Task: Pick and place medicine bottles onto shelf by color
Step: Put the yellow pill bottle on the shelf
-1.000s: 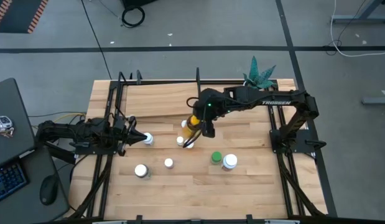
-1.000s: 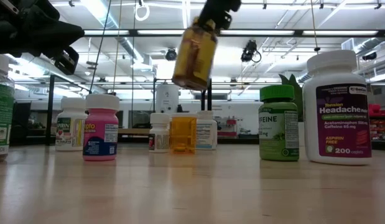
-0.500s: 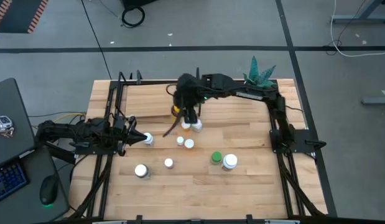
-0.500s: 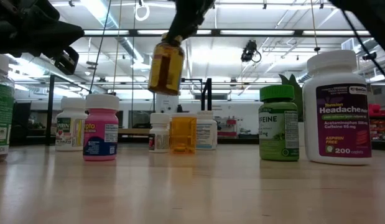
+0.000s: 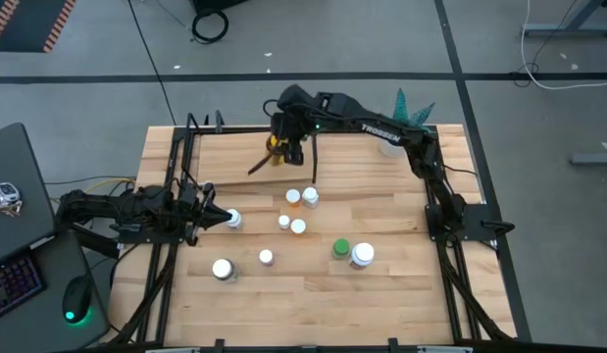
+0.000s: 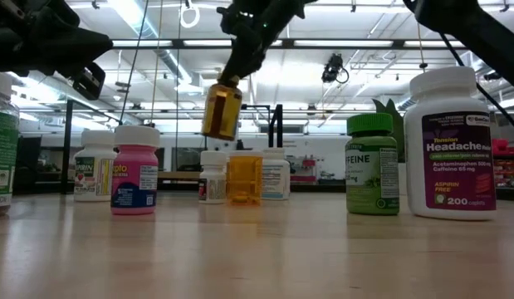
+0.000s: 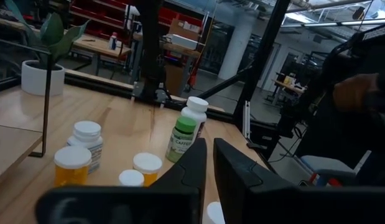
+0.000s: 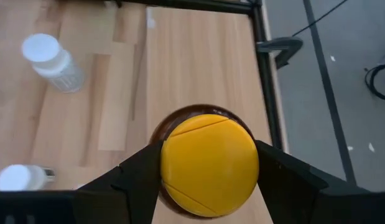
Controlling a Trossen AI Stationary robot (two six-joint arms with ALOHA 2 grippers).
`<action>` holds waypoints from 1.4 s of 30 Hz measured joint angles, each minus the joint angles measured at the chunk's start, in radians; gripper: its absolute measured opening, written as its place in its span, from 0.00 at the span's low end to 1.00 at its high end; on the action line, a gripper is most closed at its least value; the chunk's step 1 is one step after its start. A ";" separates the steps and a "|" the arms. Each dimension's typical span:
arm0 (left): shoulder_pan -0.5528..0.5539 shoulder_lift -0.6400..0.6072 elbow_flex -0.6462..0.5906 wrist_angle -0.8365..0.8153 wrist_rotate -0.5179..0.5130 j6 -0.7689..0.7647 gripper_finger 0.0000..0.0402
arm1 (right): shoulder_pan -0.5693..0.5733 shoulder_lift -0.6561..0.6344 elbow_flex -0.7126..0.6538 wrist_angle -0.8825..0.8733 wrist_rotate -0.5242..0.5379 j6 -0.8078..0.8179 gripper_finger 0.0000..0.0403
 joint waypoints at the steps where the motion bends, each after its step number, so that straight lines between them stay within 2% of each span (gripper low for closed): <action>1: 0.000 0.000 0.000 0.001 0.000 0.000 0.08 | -0.006 0.000 0.000 0.000 -0.002 -0.003 0.60; 16: 0.000 0.000 0.000 0.001 0.000 0.000 0.10 | -0.138 0.000 0.000 0.002 -0.009 -0.055 0.60; 21: 0.000 0.000 0.000 0.001 0.000 0.000 0.09 | -0.182 0.027 -0.003 0.001 -0.067 -0.042 0.60; 29: 0.000 0.000 0.000 0.001 0.000 0.000 0.07 | -0.181 0.083 0.000 -0.011 -0.009 -0.063 0.60; 37: 0.000 0.000 0.000 0.000 0.000 0.000 0.10 | -0.214 0.083 0.001 0.051 -0.025 -0.058 0.60; 42: 0.000 0.000 0.000 0.001 0.000 0.000 0.08 | -0.229 0.083 0.002 0.009 -0.048 -0.035 0.60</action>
